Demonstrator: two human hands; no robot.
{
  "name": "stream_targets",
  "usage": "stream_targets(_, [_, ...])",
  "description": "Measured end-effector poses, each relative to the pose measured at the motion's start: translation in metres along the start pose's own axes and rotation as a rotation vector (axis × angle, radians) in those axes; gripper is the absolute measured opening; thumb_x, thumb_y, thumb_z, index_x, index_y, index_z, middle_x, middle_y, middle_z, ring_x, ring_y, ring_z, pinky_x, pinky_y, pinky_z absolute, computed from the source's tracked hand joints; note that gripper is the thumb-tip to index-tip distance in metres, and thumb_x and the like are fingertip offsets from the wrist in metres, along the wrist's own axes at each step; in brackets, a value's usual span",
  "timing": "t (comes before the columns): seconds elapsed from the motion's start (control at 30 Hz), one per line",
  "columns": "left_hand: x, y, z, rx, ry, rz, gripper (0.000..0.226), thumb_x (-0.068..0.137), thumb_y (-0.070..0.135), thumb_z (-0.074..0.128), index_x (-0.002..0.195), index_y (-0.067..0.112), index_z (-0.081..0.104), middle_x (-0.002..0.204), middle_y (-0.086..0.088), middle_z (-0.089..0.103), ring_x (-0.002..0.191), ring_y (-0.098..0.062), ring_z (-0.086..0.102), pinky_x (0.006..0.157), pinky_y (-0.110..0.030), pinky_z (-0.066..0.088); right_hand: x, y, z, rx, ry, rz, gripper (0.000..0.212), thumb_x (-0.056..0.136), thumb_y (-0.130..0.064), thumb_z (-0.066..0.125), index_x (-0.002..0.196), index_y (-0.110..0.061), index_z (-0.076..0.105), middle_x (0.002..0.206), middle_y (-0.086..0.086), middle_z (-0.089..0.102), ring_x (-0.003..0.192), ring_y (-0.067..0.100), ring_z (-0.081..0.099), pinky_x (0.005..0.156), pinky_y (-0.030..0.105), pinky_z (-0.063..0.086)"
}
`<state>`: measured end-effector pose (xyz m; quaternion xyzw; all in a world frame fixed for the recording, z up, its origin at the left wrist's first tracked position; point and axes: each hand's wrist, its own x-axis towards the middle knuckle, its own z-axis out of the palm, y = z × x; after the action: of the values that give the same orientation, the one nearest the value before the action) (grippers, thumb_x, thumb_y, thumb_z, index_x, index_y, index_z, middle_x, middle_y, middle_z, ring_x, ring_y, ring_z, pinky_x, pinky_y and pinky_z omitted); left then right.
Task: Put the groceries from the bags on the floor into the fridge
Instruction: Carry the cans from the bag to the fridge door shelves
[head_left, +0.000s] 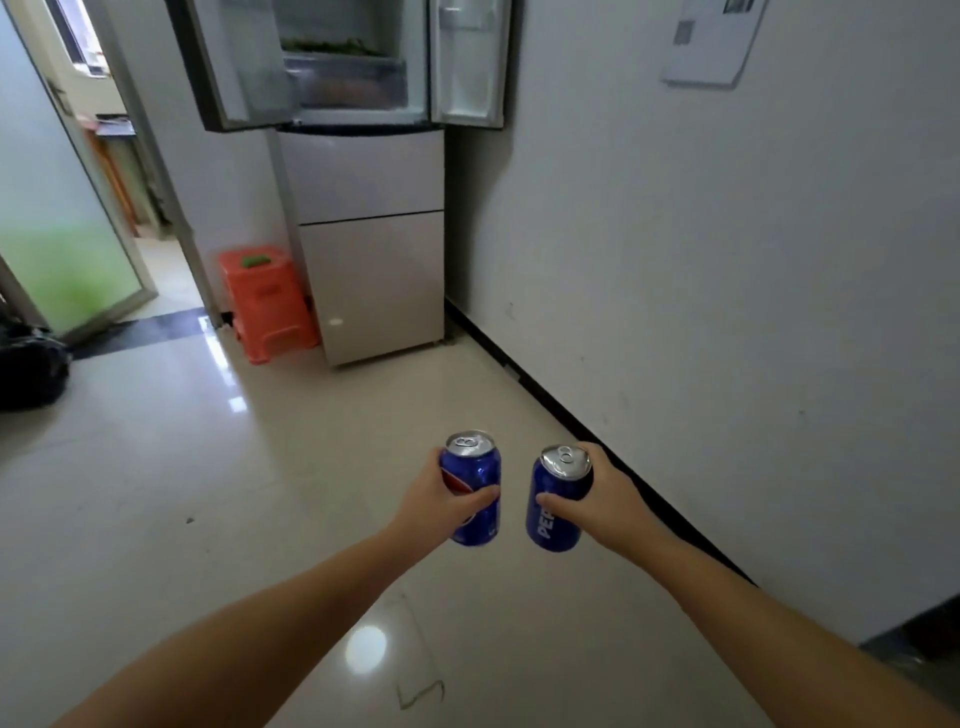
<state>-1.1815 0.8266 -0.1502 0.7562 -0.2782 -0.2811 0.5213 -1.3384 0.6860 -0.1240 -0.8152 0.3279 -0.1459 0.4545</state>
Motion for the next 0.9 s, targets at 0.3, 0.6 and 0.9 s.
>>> stream_targets(0.3, [0.181,0.039,-0.039,-0.024,0.07,-0.007,0.063,0.075,0.026,0.078,0.128,0.018,0.044,0.118,-0.001,0.061,0.11,-0.02,0.057,0.094,-0.034,0.044,0.189,-0.036,-0.016,0.012,0.012,-0.053,0.056,0.072,-0.022,0.08,0.116,-0.026,0.046,0.111,-0.007,0.059,0.104,0.014,0.057,0.083,0.027,0.049])
stream_targets(0.6, [0.34,0.076,-0.097,-0.098,0.1,0.023,0.064,0.078,0.021,0.074,0.132,0.018,0.039,0.118,0.002,0.054,0.109,-0.015,0.051,0.093,-0.033,0.042,0.376,-0.073,-0.02,0.034,0.017,-0.099,0.059,0.073,-0.023,0.079,0.121,-0.023,0.045,0.116,-0.003,0.059,0.106,0.016,0.056,0.086,0.03,0.05])
stream_targets(0.9, [0.543,0.099,-0.139,-0.09,0.247,0.035,0.063,0.077,0.023,0.075,0.13,0.016,0.04,0.124,-0.004,0.056,0.116,-0.021,0.054,0.1,-0.038,0.043,0.611,-0.106,-0.023,0.018,-0.086,-0.246,0.055,0.075,-0.02,0.078,0.117,-0.024,0.043,0.112,-0.007,0.055,0.105,0.013,0.052,0.081,0.024,0.046])
